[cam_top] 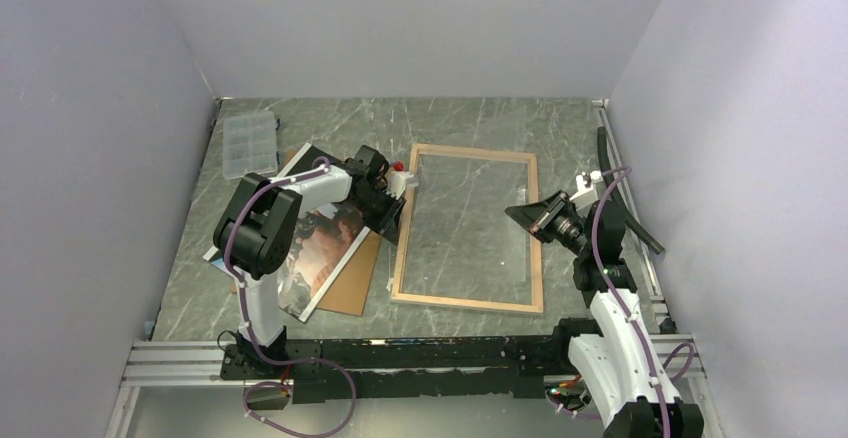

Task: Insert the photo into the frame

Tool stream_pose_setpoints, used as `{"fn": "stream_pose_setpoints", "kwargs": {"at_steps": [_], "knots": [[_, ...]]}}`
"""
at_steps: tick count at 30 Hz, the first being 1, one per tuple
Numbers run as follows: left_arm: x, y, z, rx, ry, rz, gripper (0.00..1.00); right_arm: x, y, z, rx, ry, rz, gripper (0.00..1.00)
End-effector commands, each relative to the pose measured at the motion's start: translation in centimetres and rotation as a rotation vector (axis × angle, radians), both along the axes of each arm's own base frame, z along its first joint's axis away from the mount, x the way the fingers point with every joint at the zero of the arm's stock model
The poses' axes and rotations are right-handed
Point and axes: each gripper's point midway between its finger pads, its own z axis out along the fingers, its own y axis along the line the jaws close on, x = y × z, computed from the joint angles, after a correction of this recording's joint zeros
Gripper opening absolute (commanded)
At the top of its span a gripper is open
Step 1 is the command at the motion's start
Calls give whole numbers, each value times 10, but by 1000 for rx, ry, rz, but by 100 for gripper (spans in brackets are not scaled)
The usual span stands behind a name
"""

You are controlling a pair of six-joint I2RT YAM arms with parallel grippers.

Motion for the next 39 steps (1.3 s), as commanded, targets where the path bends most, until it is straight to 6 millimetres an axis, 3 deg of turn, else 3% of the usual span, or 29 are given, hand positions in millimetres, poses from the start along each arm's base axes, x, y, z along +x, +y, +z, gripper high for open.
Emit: {"fn": "stream_pose_setpoints", "kwargs": {"at_steps": [1,19,25,39], "knots": [[-9,-2,-10,3,32,-7,23,-3,5,9,29,-35,21,0],[-10,-1,-12,3,35,-4,19,-3,22,28,59,-86,73,0],[-12,0,-16,3,42,4,16,0,27,20,65,-57,84,0],[-14,1,-18,3,41,3,14,5,19,-9,57,46,11,0]]}}
